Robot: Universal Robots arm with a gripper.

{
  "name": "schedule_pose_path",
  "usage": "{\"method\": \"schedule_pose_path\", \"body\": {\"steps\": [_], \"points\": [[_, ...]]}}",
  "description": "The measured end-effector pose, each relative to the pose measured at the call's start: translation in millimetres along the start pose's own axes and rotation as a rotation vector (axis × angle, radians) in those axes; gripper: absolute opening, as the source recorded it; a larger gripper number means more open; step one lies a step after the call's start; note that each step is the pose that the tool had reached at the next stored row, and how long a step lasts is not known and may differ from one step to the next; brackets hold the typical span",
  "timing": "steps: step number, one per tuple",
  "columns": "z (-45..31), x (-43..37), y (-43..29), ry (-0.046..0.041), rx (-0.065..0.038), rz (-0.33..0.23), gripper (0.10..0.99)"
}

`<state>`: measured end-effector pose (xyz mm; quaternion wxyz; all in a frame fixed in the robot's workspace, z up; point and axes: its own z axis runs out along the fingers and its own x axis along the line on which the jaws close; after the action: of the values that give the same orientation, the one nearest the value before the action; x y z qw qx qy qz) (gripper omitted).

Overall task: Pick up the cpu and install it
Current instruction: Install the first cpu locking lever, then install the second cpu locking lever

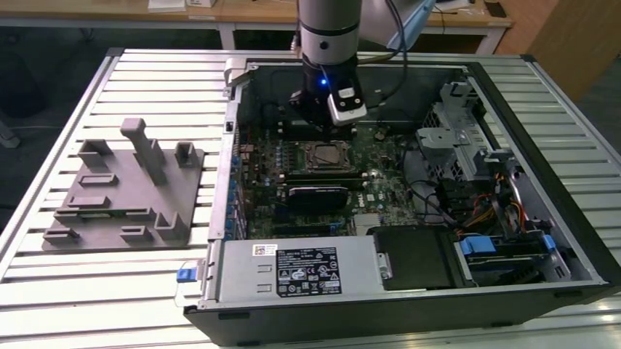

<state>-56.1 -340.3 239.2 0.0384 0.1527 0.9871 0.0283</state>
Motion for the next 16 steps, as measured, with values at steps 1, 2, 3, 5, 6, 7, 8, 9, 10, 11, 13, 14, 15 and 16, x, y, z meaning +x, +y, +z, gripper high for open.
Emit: {"method": "schedule_pose_path", "body": {"steps": [1,2,3,5,6,7,8,9,10,11,13,14,15,16], "points": [[-0.6,-0.8,0.2,0.0002,0.000,0.000,0.106],[-1.5,-1.6,0.5,0.0005,0.000,-0.001,0.106],[-2.4,-2.2,0.7,0.0007,0.000,-0.001,0.106],[-2.9,-2.4,0.9,0.0006,0.000,-0.001,0.106],[-2.9,-2.4,0.9,0.0006,0.000,-0.001,0.106],[-2.9,-2.4,0.9,0.0006,0.000,-0.001,0.106],[-3.1,-2.5,0.9,0.0007,0.000,-0.001,0.106],[-3.2,-2.6,0.9,0.0007,0.000,-0.001,0.106],[-3.2,-2.6,0.9,0.0007,0.000,-0.001,0.106],[-3.2,-2.6,0.9,0.0006,0.000,-0.001,0.106],[-3.2,-2.6,0.9,0.0007,0.000,-0.001,0.106],[-3.2,-2.6,0.9,0.0007,0.000,-0.001,0.106],[-3.3,-2.6,0.8,0.0007,0.000,-0.001,0.106],[-3.3,-2.6,0.4,0.0008,0.001,-0.001,0.106]]}}
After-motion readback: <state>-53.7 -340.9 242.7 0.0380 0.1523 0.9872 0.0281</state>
